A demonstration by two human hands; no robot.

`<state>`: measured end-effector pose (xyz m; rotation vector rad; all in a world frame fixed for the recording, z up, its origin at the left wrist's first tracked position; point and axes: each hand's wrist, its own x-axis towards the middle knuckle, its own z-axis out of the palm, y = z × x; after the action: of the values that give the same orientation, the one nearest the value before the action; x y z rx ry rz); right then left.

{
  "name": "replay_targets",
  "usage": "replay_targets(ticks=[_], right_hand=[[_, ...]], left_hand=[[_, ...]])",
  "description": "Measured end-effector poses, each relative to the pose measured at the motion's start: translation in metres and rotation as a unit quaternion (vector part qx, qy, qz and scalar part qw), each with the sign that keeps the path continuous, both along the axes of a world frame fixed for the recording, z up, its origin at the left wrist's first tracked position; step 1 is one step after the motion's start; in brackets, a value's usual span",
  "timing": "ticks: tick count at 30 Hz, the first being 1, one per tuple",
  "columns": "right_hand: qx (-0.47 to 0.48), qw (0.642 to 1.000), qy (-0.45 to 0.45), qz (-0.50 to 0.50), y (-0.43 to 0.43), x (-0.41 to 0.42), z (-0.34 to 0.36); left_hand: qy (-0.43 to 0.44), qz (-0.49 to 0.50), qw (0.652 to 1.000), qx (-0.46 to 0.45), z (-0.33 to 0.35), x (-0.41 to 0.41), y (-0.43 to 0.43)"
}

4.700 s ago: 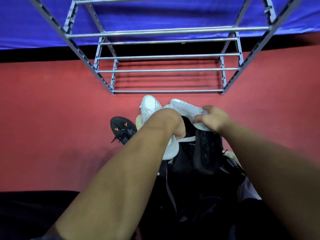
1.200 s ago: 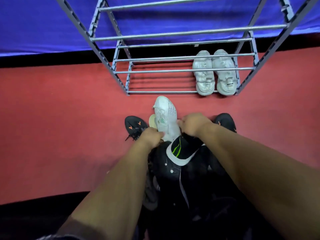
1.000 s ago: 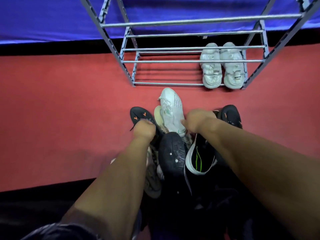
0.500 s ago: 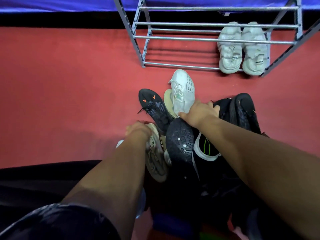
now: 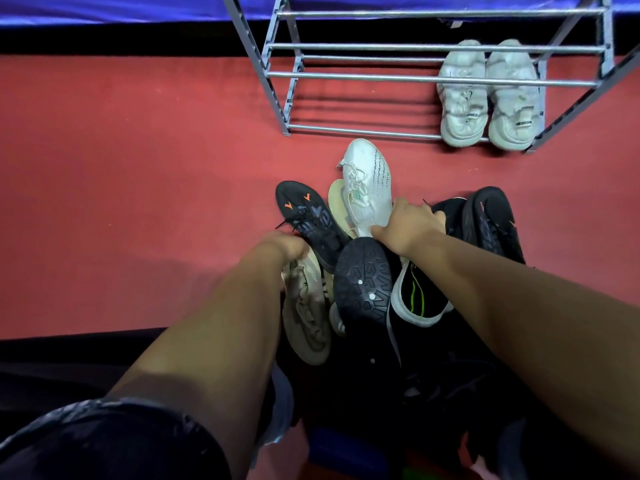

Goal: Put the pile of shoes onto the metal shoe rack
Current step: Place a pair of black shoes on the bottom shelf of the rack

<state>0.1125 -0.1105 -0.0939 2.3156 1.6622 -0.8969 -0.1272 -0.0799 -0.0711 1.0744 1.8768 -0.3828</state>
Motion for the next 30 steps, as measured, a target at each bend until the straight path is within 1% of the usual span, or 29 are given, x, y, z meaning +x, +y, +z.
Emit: replay_targets(ticks=[2,4,5,7,8,9,10,11,13,15,16,18,20,22,24,25,27,28,30], right_hand=[[0.011,1.0,0.005,0.009,-0.002,0.003,0.002],[0.019,0.999,0.013,0.022,-0.004,0.008,0.005],[0.022,0.999,0.025,0.024,-0.005,0.011,0.005],[0.04,0.998,0.041,0.013,-0.006,0.017,0.007],[0.056,0.998,0.038,0.0,-0.007,0.02,0.009],[0.068,0.997,0.028,-0.017,-0.007,0.023,0.012],[0.075,0.996,0.016,-0.036,-0.007,0.026,0.017],[0.074,0.996,0.001,-0.054,-0.007,0.03,0.019],[0.05,0.995,-0.018,-0.084,-0.007,0.038,0.027],[0.03,0.991,-0.011,-0.129,-0.007,0.049,0.032],[0.024,0.987,-0.006,-0.156,-0.008,0.054,0.034],[0.014,0.981,0.017,-0.191,-0.008,0.064,0.04],[-0.006,0.972,0.066,-0.227,-0.008,0.075,0.045],[-0.004,0.954,0.122,-0.273,-0.01,0.091,0.046],[0.014,0.951,0.107,-0.291,-0.015,0.108,0.047],[0.027,0.954,0.082,-0.287,-0.017,0.115,0.049],[0.043,0.96,0.03,-0.277,-0.025,0.128,0.052],[0.05,0.958,0.02,-0.28,-0.03,0.133,0.052],[0.064,0.952,0.018,-0.298,-0.04,0.141,0.049]], left_hand=[[-0.005,-0.019,0.999,0.044,-0.003,0.002,0.011],[-0.022,0.009,0.998,0.058,-0.004,0.009,0.019],[-0.039,0.031,0.998,0.035,-0.003,0.014,0.019],[-0.056,0.043,0.995,-0.064,0.006,0.028,0.014],[-0.057,0.02,0.991,-0.116,0.011,0.037,0.011],[-0.061,-0.011,0.987,-0.148,0.014,0.046,0.008],[-0.068,-0.042,0.984,-0.157,0.016,0.056,0.006],[-0.07,-0.078,0.986,-0.133,0.017,0.065,0.004],[-0.045,-0.151,0.987,-0.029,0.015,0.08,0.003],[-0.003,-0.233,0.971,0.06,0.015,0.092,0.004],[0.002,-0.264,0.959,0.1,0.016,0.097,0.002],[-0.014,-0.297,0.938,0.175,0.018,0.106,-0.002],[-0.043,-0.303,0.92,0.245,0.022,0.116,-0.008],[-0.082,-0.318,0.908,0.261,0.024,0.13,-0.019],[-0.114,-0.325,0.91,0.231,0.022,0.145,-0.031],[-0.108,-0.336,0.911,0.213,0.021,0.15,-0.036],[-0.069,-0.389,0.898,0.192,0.016,0.159,-0.041],[-0.054,-0.412,0.891,0.181,0.015,0.161,-0.042],[-0.045,-0.432,0.887,0.155,0.011,0.164,-0.042]])
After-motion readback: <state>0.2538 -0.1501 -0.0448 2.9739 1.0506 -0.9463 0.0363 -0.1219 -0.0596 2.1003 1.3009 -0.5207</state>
